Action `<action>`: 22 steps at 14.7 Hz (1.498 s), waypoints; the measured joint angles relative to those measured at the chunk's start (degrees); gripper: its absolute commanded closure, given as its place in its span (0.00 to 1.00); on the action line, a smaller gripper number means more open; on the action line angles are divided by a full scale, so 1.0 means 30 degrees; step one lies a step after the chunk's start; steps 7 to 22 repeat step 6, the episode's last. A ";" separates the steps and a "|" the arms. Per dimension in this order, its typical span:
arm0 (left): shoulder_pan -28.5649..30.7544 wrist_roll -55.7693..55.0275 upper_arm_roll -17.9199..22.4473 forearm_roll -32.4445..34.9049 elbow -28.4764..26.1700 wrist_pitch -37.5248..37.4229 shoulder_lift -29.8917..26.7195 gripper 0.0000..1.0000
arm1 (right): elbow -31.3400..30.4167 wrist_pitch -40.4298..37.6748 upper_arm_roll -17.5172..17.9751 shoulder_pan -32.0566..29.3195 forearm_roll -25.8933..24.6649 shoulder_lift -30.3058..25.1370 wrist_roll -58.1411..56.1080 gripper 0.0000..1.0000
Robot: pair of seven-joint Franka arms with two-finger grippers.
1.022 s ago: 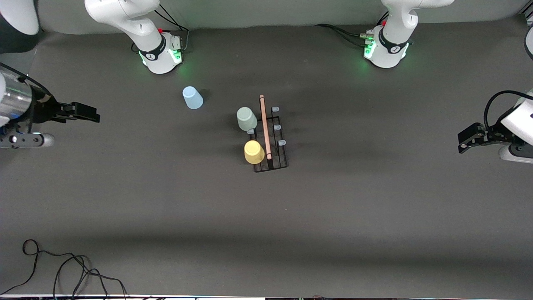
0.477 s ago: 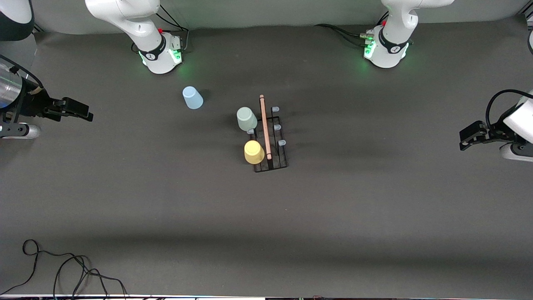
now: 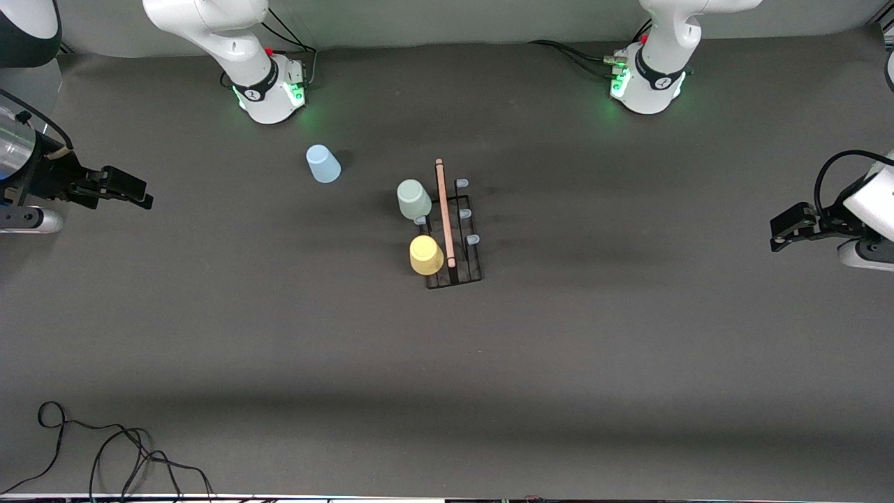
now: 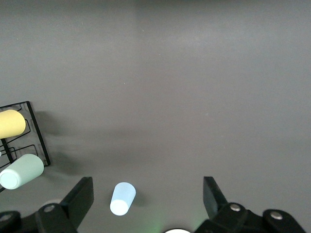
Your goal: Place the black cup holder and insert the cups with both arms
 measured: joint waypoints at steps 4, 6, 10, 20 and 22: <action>0.0055 -0.0003 0.0010 0.0036 0.0001 0.0000 0.0000 0.00 | 0.0000 -0.0001 0.0001 0.0000 -0.0001 0.0001 0.0000 0.00; 0.0256 -0.0003 0.0022 0.0049 0.0000 0.0018 0.0001 0.00 | 0.0000 -0.0001 0.0001 0.0001 -0.0001 0.0001 0.0000 0.00; 0.0256 -0.0003 0.0022 0.0049 0.0000 0.0018 0.0001 0.00 | 0.0000 -0.0001 0.0001 0.0001 -0.0001 0.0001 0.0000 0.00; 0.0256 -0.0003 0.0022 0.0049 0.0000 0.0018 0.0001 0.00 | 0.0000 -0.0001 0.0001 0.0001 -0.0001 0.0001 0.0000 0.00; 0.0256 -0.0003 0.0022 0.0049 0.0000 0.0018 0.0001 0.00 | 0.0000 -0.0001 0.0001 0.0001 -0.0001 0.0001 0.0000 0.00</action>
